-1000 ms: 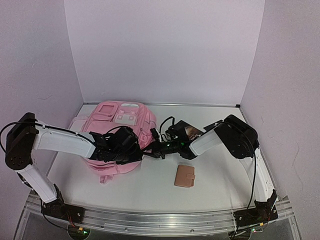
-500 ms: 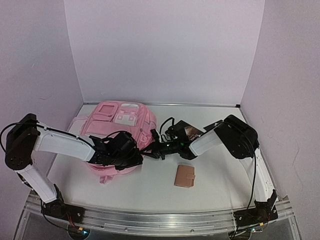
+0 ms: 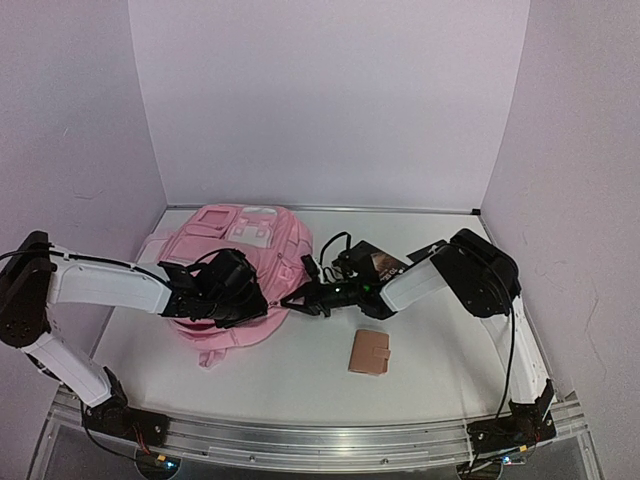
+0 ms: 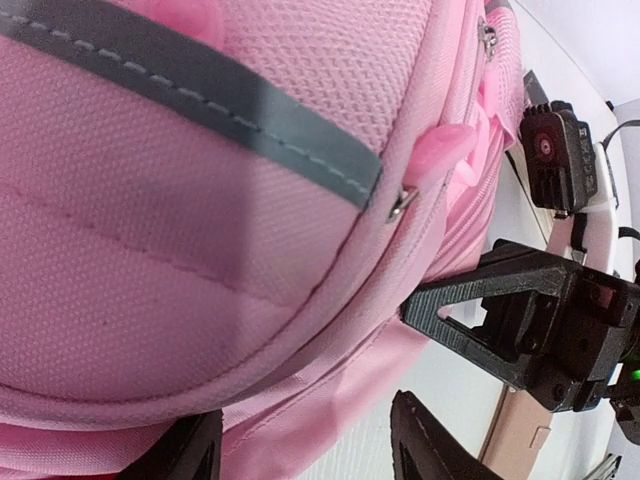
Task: Pack the student bag
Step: Zip the student bag at the center of the board.
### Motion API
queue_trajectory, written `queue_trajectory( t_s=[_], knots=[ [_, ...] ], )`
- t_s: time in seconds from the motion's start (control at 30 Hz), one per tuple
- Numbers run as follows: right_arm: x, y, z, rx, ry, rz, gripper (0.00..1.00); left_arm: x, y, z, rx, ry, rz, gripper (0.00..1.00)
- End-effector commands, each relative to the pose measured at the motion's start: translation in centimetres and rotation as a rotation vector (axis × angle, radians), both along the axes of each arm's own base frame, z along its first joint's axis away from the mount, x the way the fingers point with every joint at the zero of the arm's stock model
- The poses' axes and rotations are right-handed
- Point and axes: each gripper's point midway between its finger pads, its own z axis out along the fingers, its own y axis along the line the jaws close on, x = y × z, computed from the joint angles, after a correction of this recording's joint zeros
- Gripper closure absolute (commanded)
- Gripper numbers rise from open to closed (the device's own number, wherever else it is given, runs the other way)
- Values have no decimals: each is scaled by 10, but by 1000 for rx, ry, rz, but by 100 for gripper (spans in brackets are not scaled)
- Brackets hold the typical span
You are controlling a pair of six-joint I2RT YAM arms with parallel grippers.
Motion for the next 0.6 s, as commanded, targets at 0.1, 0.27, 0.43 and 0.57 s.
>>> queue_trajectory(
  t_s=[0.1,0.27,0.43,0.57],
  knots=[
    [-39,12,69,162,-163,209,100,33,25,33,71,-125,33,46],
    [-53,13,88,212,-237,273,100,35,35,33,59,-123,20,52],
    [-64,11,103,241,-362,316,100,32,41,45,38,-138,15,54],
    [-57,15,110,248,-404,298,100,26,23,56,18,-132,-114,56]
  ],
)
